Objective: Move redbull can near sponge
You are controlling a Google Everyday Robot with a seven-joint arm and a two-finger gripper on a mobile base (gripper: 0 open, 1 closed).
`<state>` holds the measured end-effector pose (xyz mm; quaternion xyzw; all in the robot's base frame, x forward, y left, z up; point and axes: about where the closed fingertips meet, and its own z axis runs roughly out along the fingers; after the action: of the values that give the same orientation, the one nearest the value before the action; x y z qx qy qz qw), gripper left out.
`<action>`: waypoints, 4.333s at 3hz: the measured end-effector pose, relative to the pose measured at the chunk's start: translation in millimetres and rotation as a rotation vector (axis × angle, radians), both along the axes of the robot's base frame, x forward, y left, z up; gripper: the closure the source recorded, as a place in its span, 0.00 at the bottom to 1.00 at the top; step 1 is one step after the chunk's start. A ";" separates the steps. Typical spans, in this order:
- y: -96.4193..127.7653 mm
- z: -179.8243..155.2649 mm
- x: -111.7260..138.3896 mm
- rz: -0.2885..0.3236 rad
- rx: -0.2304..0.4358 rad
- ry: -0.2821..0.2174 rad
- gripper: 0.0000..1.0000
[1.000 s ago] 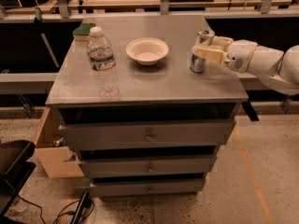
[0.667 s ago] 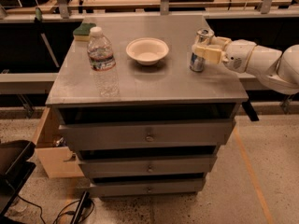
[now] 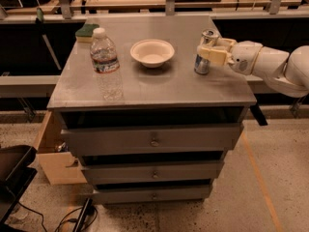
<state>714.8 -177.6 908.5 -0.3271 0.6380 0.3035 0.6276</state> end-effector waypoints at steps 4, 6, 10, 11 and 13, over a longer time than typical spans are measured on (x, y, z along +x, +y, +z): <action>124.8 129.3 142.2 0.033 0.037 -0.085 1.00; 153.7 121.4 154.3 0.050 0.044 -0.081 1.00; 242.4 74.6 186.3 0.068 -0.055 -0.008 1.00; 275.1 52.6 189.0 0.104 -0.060 0.046 1.00; 294.7 36.1 200.3 0.090 -0.070 0.061 1.00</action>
Offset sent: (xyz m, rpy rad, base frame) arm 0.0913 0.0526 0.1133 0.0506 -0.0877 0.0200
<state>915.2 117.1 944.6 -0.3679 0.6517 0.3184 0.5819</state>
